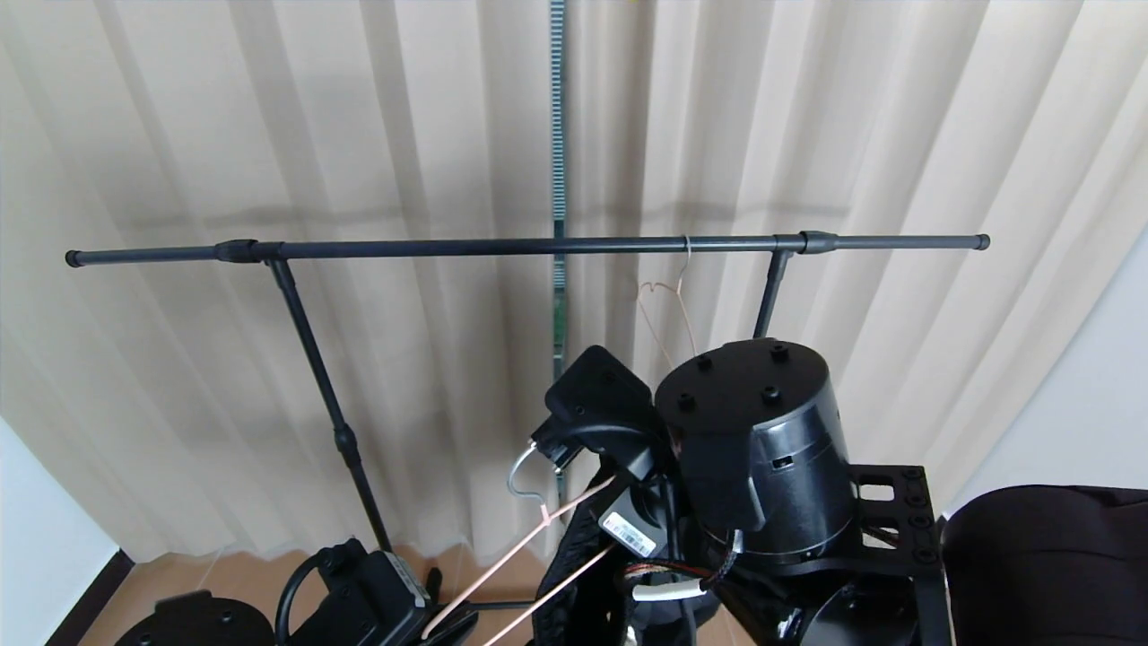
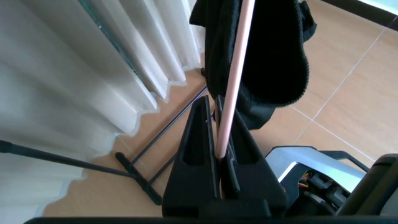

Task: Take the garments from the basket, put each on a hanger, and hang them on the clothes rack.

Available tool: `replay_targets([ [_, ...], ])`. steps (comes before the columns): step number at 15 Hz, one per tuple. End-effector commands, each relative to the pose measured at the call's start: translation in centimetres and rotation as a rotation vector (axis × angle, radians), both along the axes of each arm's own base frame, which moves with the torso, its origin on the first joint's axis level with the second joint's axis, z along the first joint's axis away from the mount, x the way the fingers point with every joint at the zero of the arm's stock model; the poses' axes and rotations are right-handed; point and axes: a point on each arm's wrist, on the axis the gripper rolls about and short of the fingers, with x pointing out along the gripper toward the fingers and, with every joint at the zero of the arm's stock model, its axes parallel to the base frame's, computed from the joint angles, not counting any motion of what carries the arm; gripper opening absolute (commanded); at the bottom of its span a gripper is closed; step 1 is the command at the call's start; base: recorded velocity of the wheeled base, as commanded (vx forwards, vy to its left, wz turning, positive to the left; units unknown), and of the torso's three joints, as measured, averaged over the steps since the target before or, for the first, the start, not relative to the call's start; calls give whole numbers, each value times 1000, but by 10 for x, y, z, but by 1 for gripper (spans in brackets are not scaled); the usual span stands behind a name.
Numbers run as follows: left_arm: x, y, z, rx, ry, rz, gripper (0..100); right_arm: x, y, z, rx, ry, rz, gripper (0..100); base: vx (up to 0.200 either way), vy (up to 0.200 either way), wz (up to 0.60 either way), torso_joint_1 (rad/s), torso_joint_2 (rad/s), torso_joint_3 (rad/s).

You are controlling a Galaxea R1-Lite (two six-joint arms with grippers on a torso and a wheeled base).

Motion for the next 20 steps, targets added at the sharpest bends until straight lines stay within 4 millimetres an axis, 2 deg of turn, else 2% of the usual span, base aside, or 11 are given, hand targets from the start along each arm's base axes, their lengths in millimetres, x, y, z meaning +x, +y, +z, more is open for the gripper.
replay_targets([
  [1, 0, 0, 0, 1, 1, 1, 0, -7, 8, 2, 18, -2, 26, 0, 0, 0, 0, 0, 0, 0],
  [6, 0, 0, -2, 6, 5, 1, 0, -29, 28, 11, 129, 12, 82, 0, 0, 0, 0, 0, 0, 0],
  [16, 0, 0, 1, -17, -15, 1, 0, -31, 24, 12, 186, 31, 61, 0, 0, 0, 0, 0, 0, 0],
  [17, 0, 0, 1, -18, -16, 1, 0, -31, 23, 14, 190, 29, 61, 100, 0, 0, 0, 0, 0, 0],
  [20, 0, 0, 1, -19, -16, -1, 0, -26, 12, 17, 196, 24, 35, 100, 0, 0, 0, 0, 0, 0],
])
